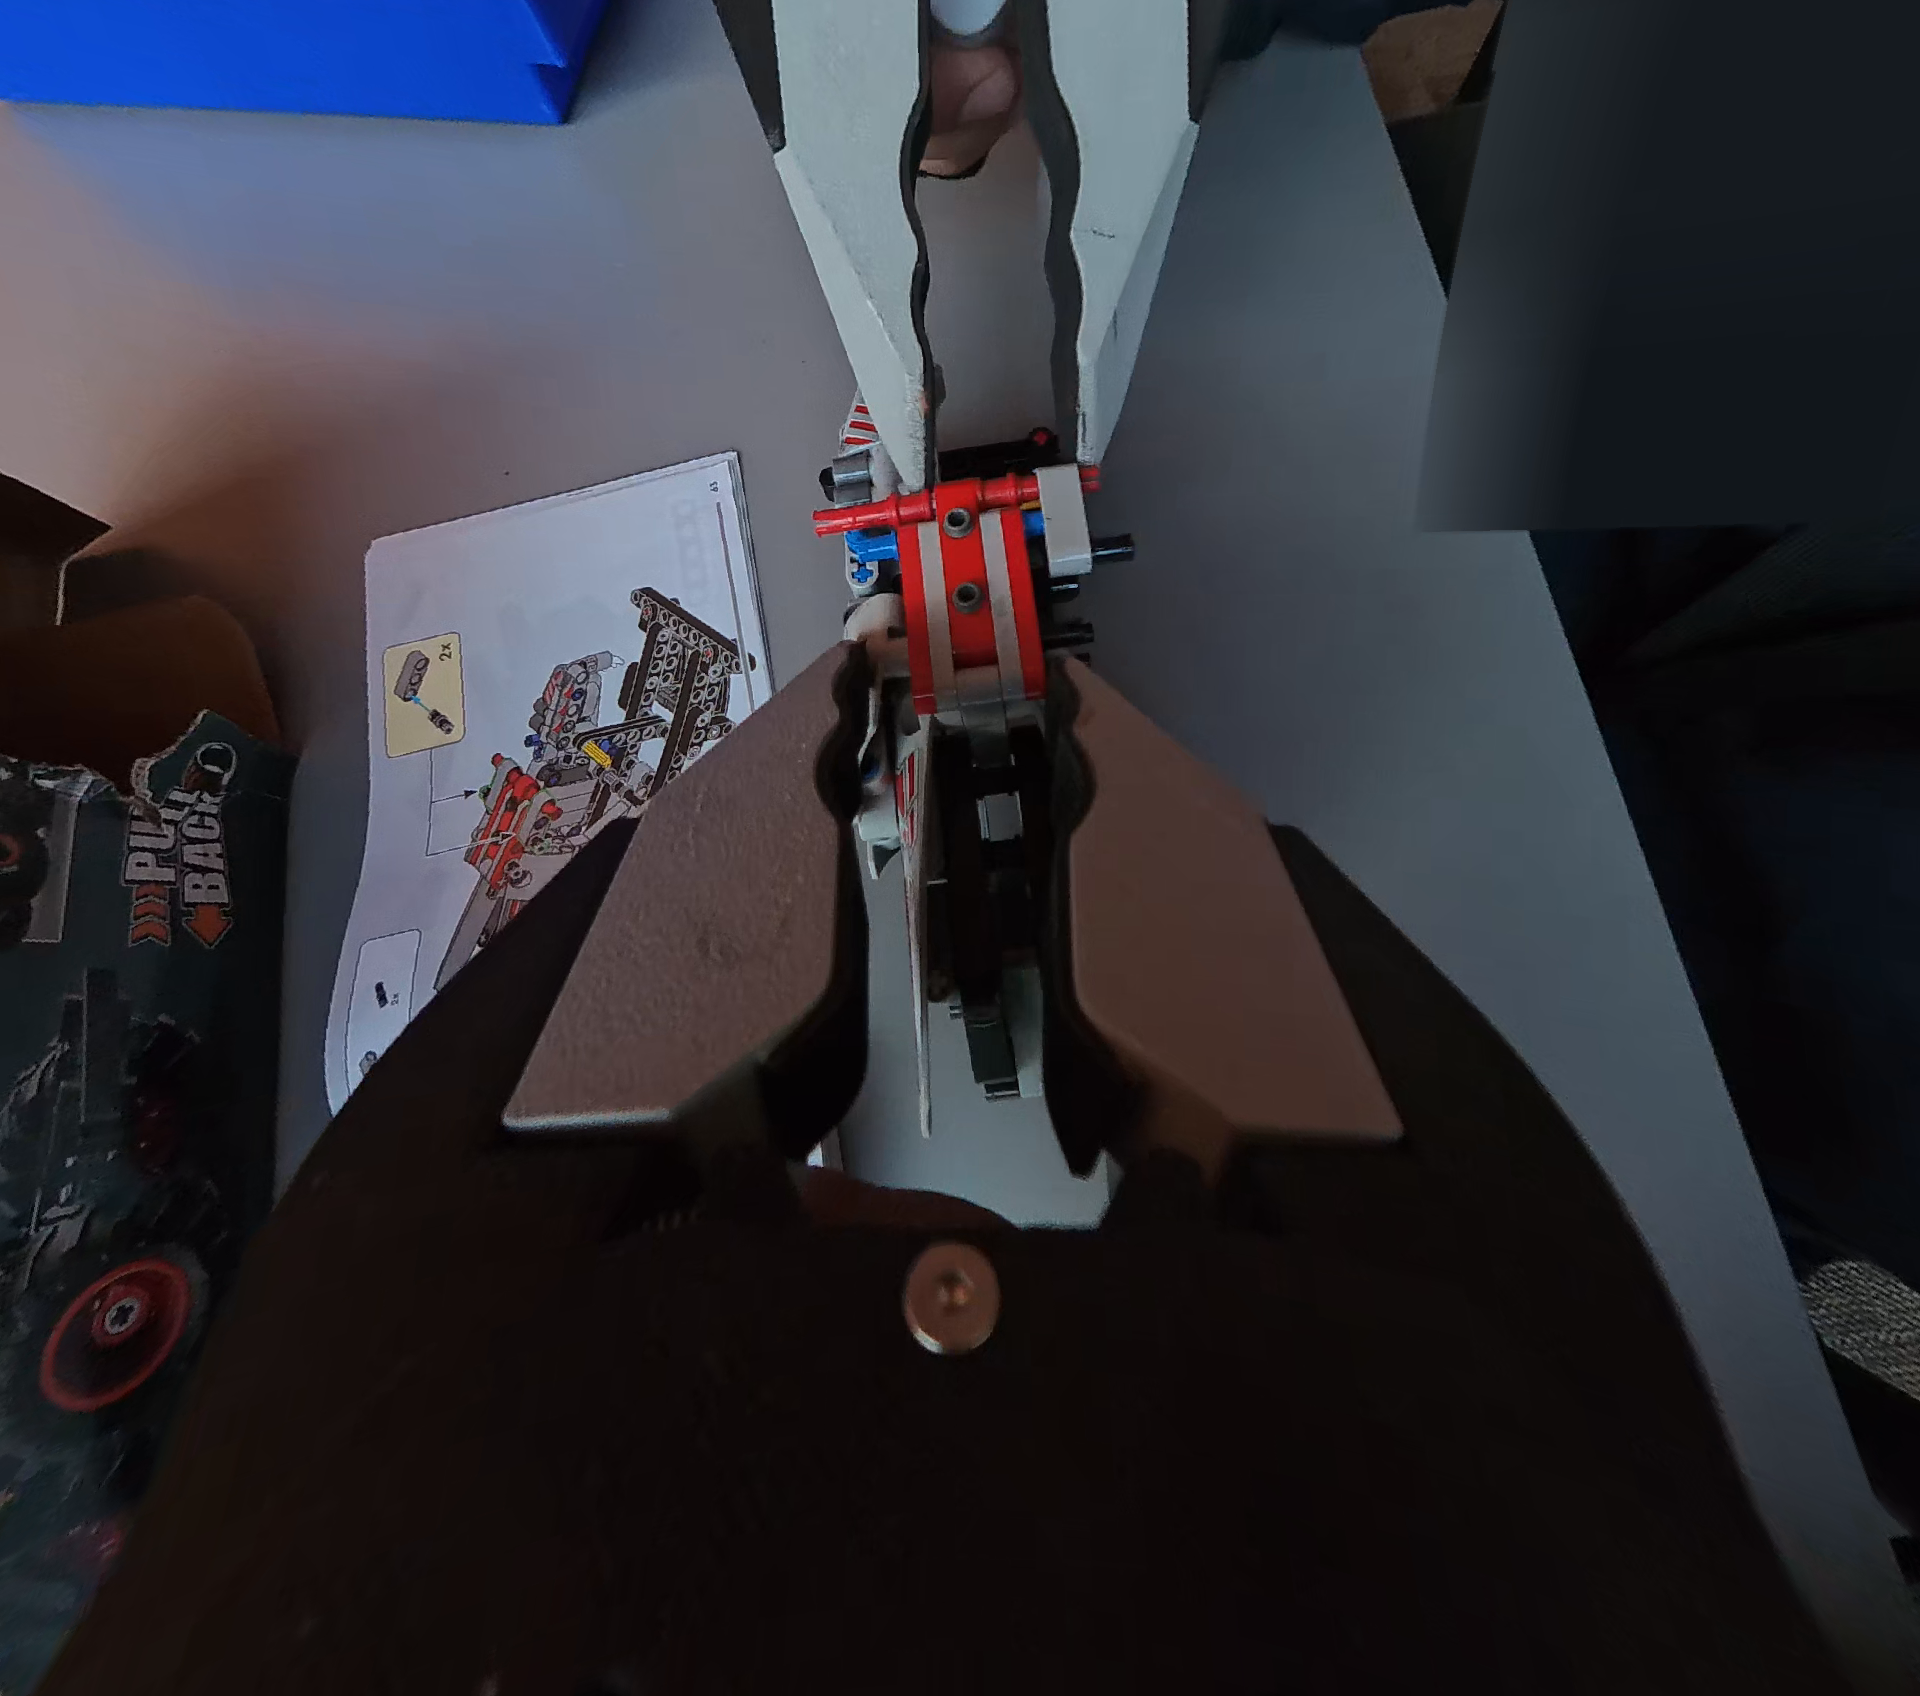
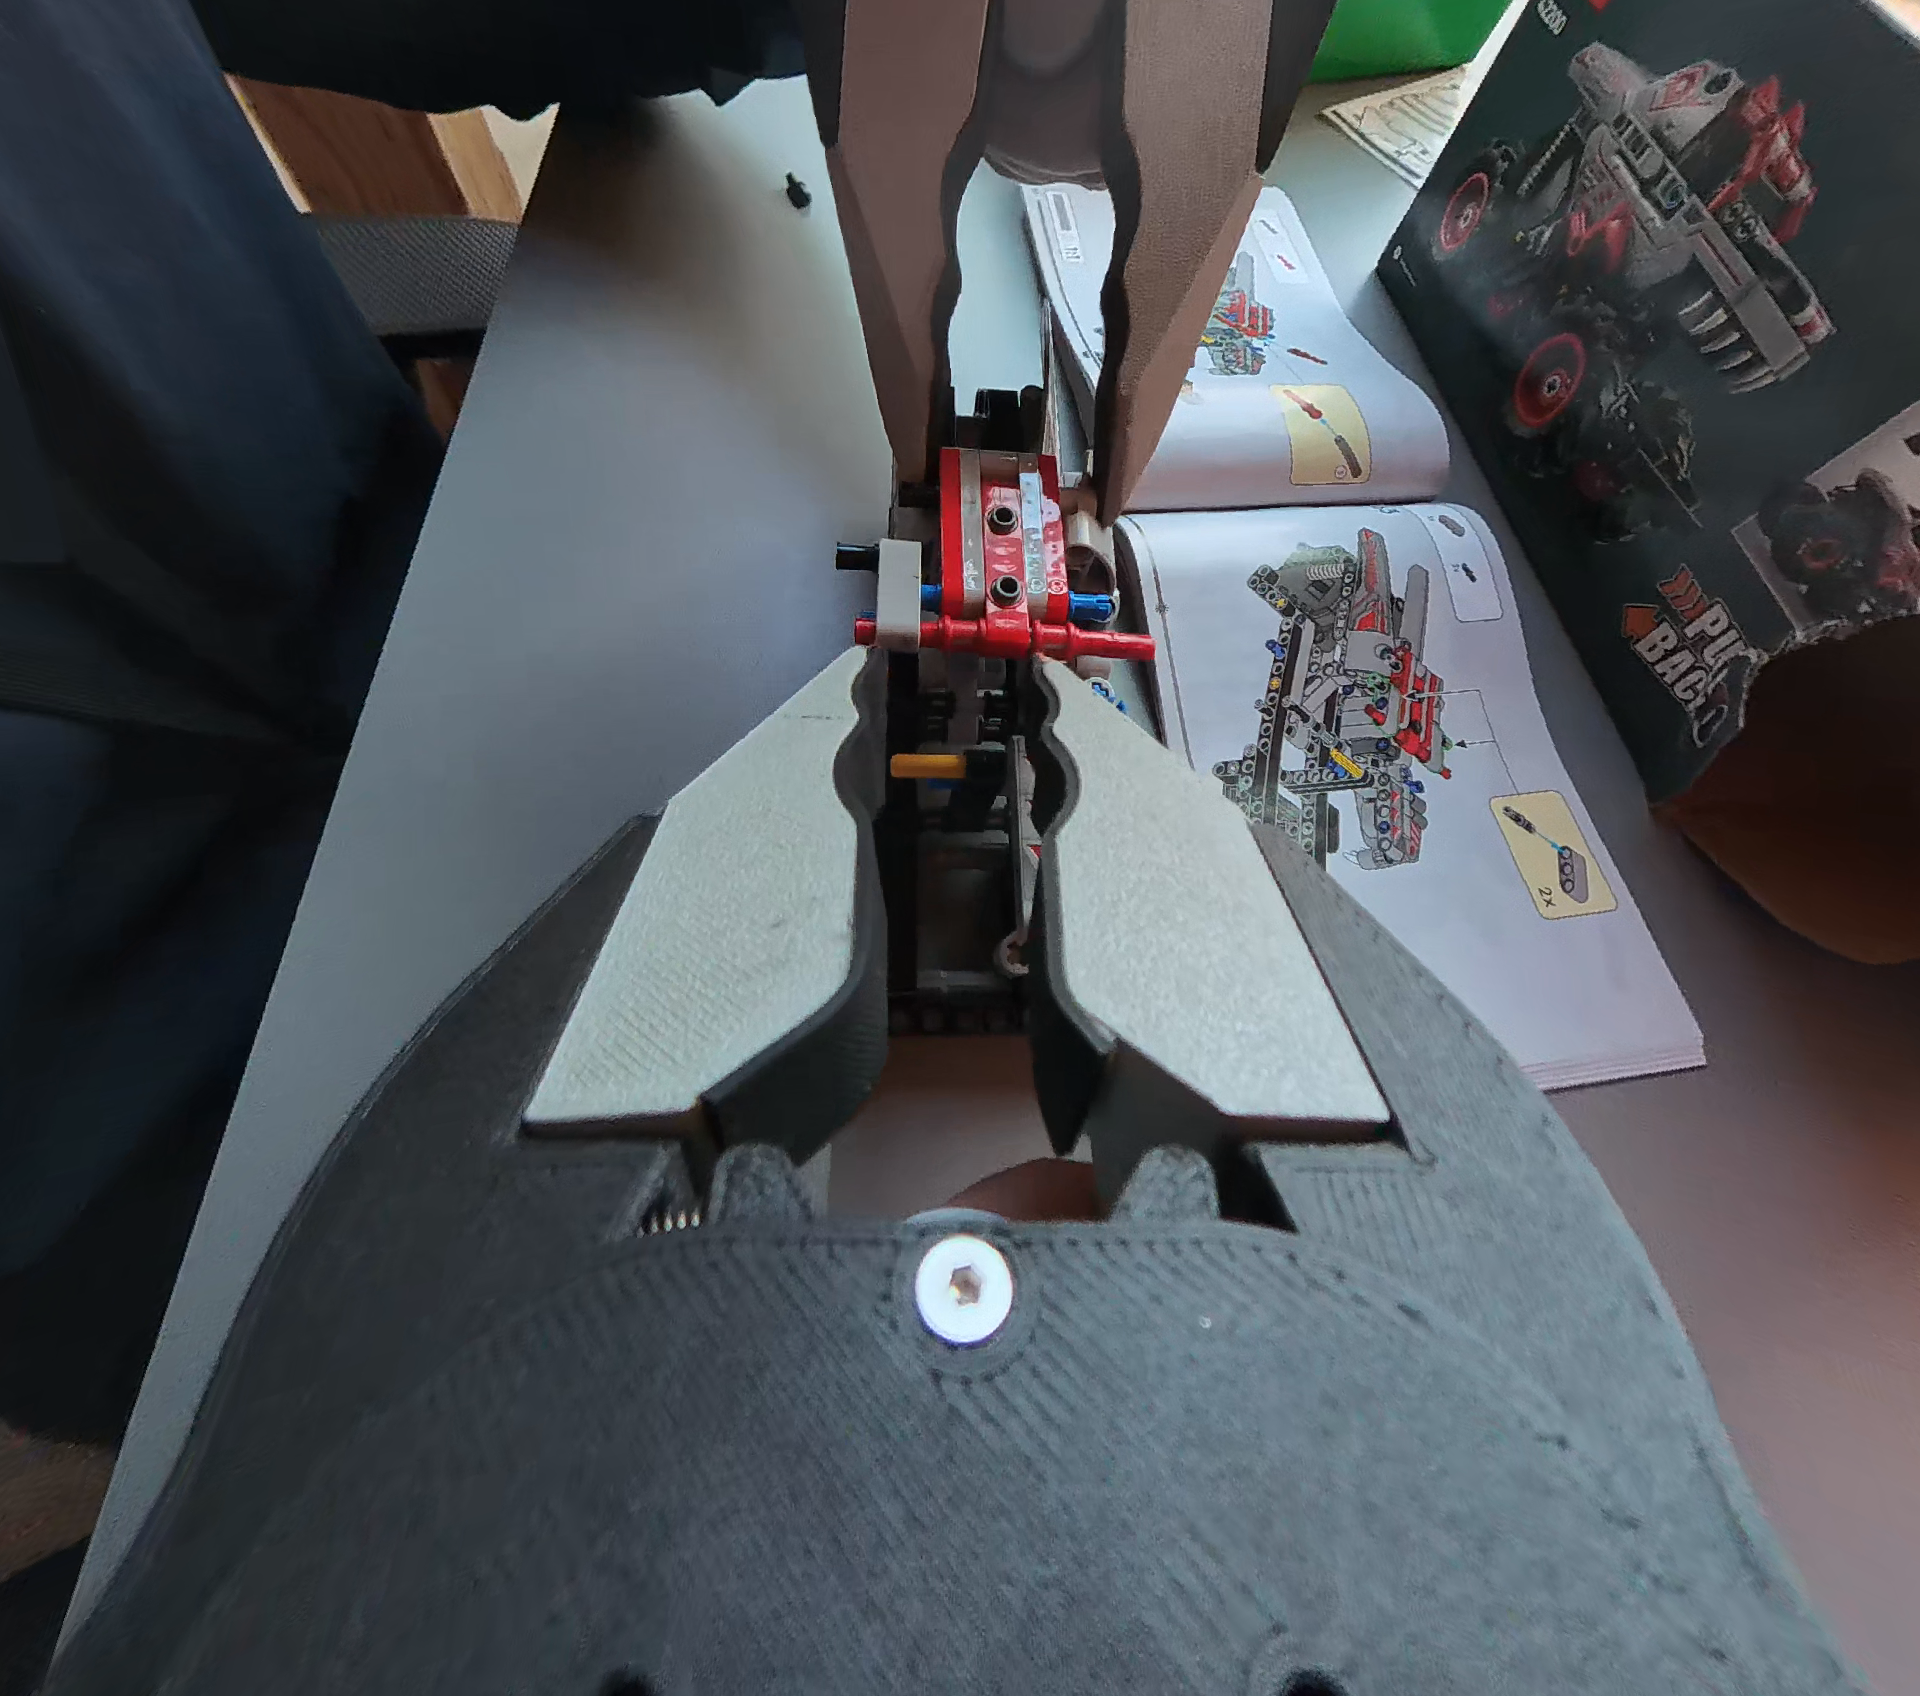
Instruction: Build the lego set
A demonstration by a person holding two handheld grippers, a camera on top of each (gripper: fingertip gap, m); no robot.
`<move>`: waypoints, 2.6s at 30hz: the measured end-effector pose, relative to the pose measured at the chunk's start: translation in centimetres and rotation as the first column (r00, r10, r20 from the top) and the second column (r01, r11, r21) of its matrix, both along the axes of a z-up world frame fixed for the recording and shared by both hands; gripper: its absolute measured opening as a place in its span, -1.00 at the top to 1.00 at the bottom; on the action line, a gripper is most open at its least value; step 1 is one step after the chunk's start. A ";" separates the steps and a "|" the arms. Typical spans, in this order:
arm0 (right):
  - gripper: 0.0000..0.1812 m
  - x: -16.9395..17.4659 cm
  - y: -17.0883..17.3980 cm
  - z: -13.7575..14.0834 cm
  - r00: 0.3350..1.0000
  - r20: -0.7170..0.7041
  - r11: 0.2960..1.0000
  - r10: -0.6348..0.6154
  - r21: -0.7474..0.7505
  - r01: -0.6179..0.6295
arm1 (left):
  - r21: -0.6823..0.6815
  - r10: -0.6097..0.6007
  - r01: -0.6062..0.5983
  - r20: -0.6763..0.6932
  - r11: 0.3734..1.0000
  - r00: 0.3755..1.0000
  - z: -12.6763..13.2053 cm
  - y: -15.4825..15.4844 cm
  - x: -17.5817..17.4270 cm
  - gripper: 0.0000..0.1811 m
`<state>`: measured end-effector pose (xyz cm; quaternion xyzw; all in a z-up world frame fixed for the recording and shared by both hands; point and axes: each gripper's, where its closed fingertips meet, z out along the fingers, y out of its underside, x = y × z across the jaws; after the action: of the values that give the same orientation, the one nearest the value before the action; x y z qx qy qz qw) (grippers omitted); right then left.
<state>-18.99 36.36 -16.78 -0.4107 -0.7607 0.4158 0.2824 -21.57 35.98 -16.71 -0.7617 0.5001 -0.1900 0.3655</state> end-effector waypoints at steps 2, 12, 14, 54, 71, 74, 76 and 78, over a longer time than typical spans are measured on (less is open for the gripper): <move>1.00 0.3 -0.9 0.0 0.998 0.019 0.997 0.062 -0.041 -0.061 | 0.012 0.026 -0.026 0.002 1.000 1.000 0.1 0.5 -0.2 0.66; 0.92 0.3 0.8 -1.4 0.999 0.042 0.998 -0.006 0.067 0.003 | 0.010 0.019 -0.019 0.010 1.000 1.000 0.0 0.7 -0.3 0.65; 0.87 0.3 0.9 -1.3 0.999 0.030 0.998 -0.016 0.066 0.014 | 0.010 0.021 -0.021 0.011 1.000 1.000 0.0 0.7 -0.3 0.65; 0.36 1.0 9.8 0.9 0.907 -0.185 0.903 -0.378 -0.289 0.318 | 0.009 0.435 -0.435 -0.021 0.900 0.900 -1.7 -3.8 -3.8 0.83; 0.47 0.5 4.5 -1.2 0.968 -0.194 0.974 -0.160 0.129 0.186 | 0.177 0.420 -0.409 -0.028 0.895 0.907 -2.1 -5.8 -5.2 0.63; 0.51 0.5 4.8 -2.2 0.970 -0.180 0.943 -0.166 0.257 0.210 | 0.286 0.421 -0.377 -0.108 0.881 0.901 -2.6 -5.7 -5.0 0.75; 0.55 0.3 5.4 -2.8 0.965 -0.179 0.911 -0.191 0.333 0.242 | 0.316 0.438 -0.375 -0.161 0.872 0.884 -3.1 -5.2 -5.0 0.75; 0.59 0.1 5.6 -3.4 0.966 -0.172 0.884 -0.193 0.397 0.247 | 0.325 0.429 -0.364 -0.154 0.873 0.890 -3.0 -4.9 -4.6 0.74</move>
<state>-18.91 41.94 -20.21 -0.3978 -0.7603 0.2353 0.4564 -26.16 31.08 -19.74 -0.8033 0.3917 0.0501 0.4458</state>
